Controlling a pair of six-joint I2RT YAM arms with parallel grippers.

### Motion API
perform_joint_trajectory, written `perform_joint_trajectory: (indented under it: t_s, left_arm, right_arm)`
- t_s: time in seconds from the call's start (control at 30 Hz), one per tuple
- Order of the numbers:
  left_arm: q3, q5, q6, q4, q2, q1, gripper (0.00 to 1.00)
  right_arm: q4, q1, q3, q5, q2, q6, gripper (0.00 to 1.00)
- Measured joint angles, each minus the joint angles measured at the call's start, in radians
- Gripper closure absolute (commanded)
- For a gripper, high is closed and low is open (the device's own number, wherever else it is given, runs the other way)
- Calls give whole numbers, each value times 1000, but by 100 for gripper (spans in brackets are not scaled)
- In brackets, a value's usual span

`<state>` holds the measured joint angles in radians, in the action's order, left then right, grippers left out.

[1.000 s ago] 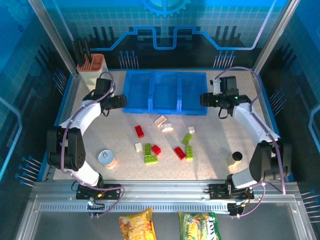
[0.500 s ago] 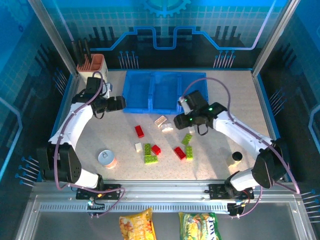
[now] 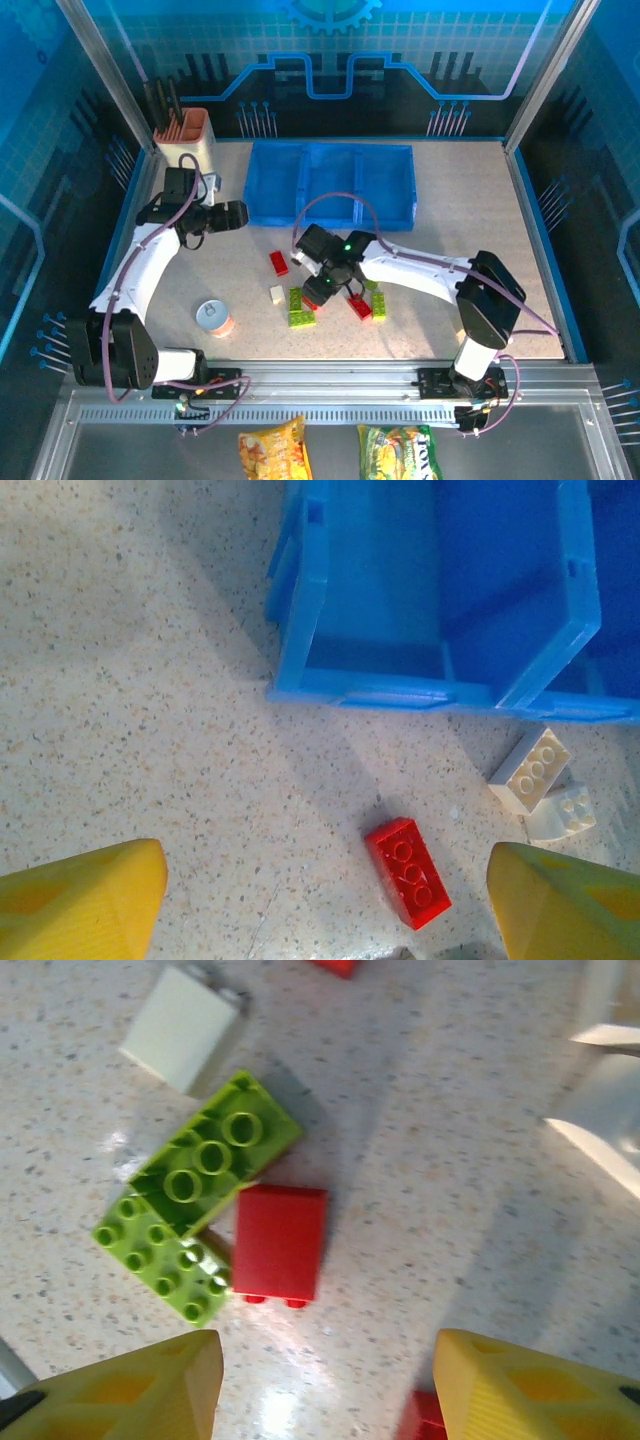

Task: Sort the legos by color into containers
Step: Pick up the lego from the bottom-center of the table.

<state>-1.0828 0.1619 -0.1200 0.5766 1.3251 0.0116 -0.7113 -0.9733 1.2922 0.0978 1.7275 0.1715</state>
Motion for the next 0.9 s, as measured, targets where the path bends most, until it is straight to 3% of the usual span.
perform_joint_trajectory:
  t_s: [0.47, 0.9]
  left_arm:
    - [9, -37, 19, -45, -48, 19, 15]
    - [9, -45, 23, -51, -51, 19, 15]
  right_arm:
    - [-6, -63, 47, 34, 142, 28, 39]
    - [-7, -71, 64, 61, 198, 38, 49]
